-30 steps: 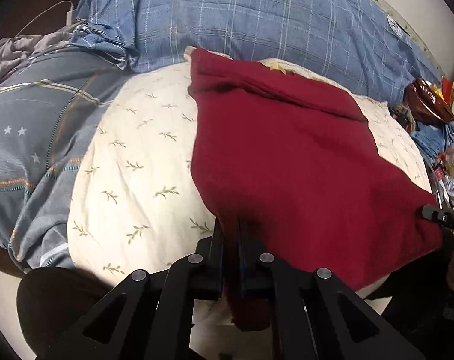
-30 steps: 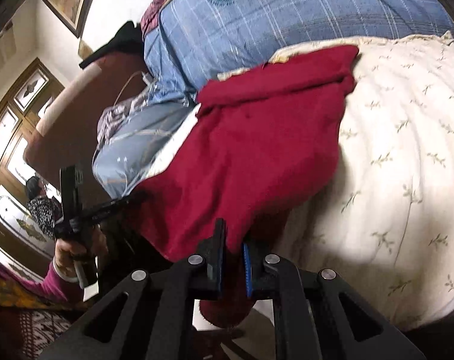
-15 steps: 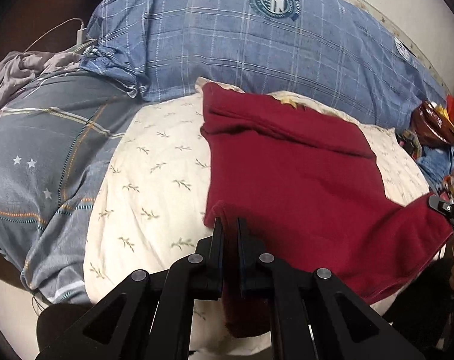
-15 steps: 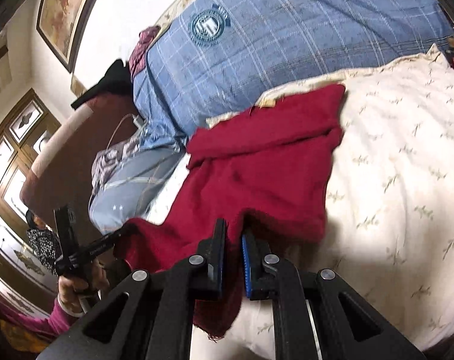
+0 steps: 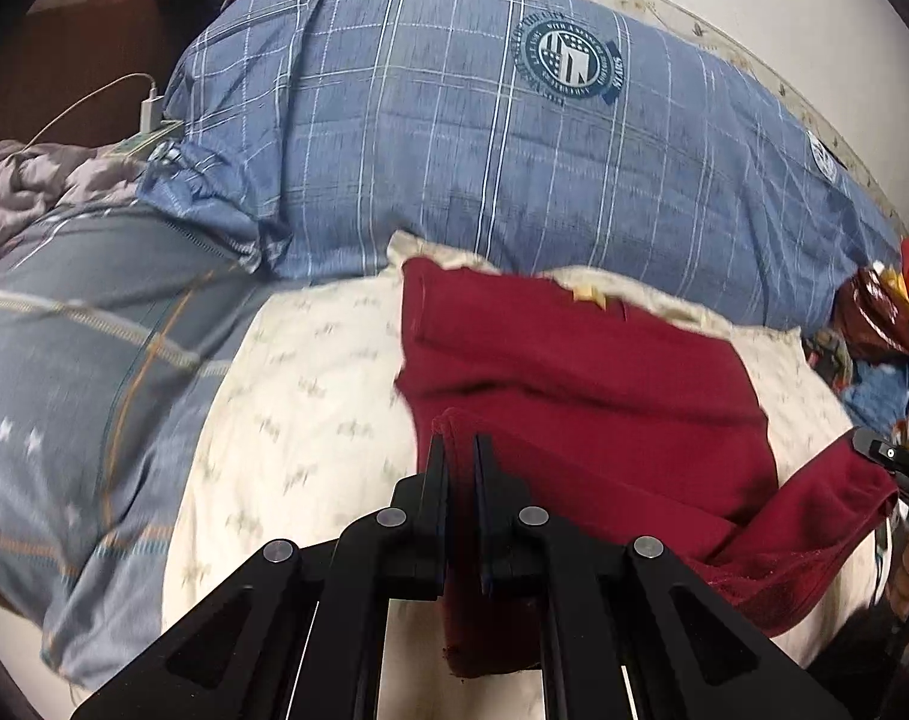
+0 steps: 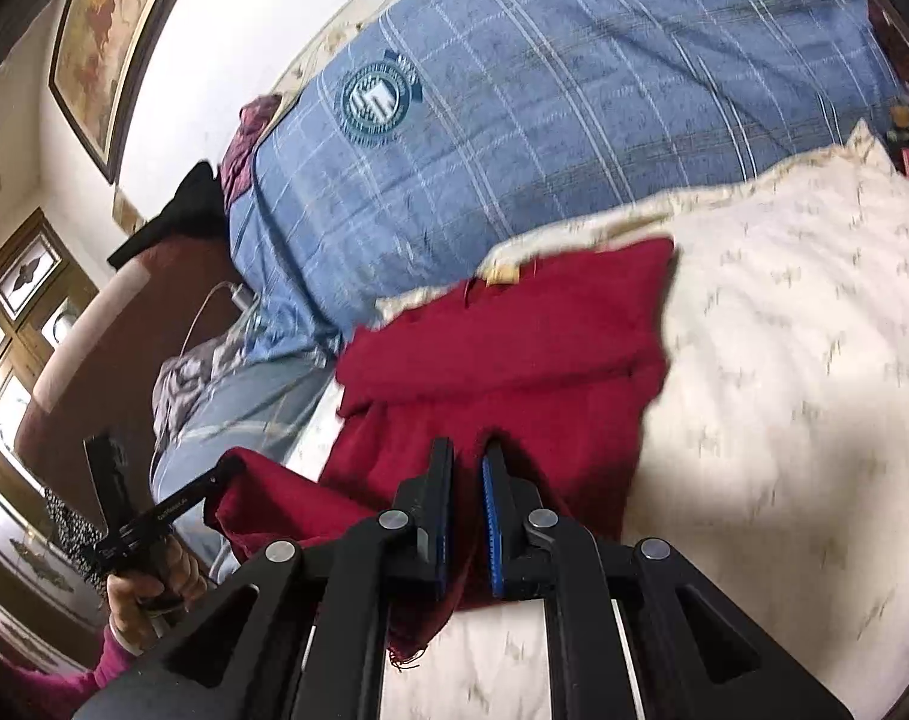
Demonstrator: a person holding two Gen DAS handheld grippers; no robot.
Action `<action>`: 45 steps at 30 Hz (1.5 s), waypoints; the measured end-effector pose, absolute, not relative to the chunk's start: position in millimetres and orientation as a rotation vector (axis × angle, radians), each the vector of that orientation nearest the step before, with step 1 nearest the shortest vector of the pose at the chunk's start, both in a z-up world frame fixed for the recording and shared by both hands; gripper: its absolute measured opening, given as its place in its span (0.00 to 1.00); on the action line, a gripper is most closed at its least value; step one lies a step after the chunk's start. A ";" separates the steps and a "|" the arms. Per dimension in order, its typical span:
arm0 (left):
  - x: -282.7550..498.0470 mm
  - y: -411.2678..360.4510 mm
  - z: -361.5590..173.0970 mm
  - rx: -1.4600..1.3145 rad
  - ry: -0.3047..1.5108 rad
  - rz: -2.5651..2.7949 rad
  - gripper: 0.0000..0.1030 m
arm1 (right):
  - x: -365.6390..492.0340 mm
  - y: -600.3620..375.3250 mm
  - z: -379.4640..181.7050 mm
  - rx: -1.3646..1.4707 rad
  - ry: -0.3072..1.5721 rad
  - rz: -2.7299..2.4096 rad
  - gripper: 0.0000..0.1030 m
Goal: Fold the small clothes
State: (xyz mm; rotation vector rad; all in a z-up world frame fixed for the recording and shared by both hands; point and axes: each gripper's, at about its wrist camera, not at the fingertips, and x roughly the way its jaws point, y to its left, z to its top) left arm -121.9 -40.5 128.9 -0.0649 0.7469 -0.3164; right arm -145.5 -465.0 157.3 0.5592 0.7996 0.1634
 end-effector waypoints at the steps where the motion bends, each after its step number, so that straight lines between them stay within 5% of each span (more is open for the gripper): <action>1: -112.6 -44.0 129.1 -0.068 0.743 -0.316 0.06 | -137.4 -468.0 158.9 0.552 0.792 0.155 0.08; 23: 122.5 -120.9 60.3 -0.083 0.830 -0.188 0.07 | 60.8 -560.3 64.9 0.695 0.923 0.044 0.10; 24: 126.6 -120.2 57.1 -0.092 0.842 -0.195 0.10 | 59.0 -563.7 64.5 0.698 0.934 0.024 0.12; 26: 133.0 -114.0 54.4 -0.119 0.846 -0.210 0.20 | 46.6 -575.5 70.4 0.717 0.907 -0.025 0.33; 28: 131.8 -100.3 59.5 -0.164 0.825 -0.223 0.54 | 26.3 -587.2 80.8 0.779 0.851 -0.018 0.33; 29: 128.9 -91.2 63.3 -0.202 0.813 -0.231 0.57 | 17.7 -587.0 86.8 0.790 0.834 0.009 0.33; 38: 65.6 -67.2 63.2 -0.150 0.840 -0.221 0.60 | 25.9 -474.8 75.7 0.426 1.017 0.196 0.33; 45: 62.5 -79.4 24.3 -0.108 0.889 -0.225 0.61 | 103.1 -483.3 57.7 0.449 0.982 -0.024 0.36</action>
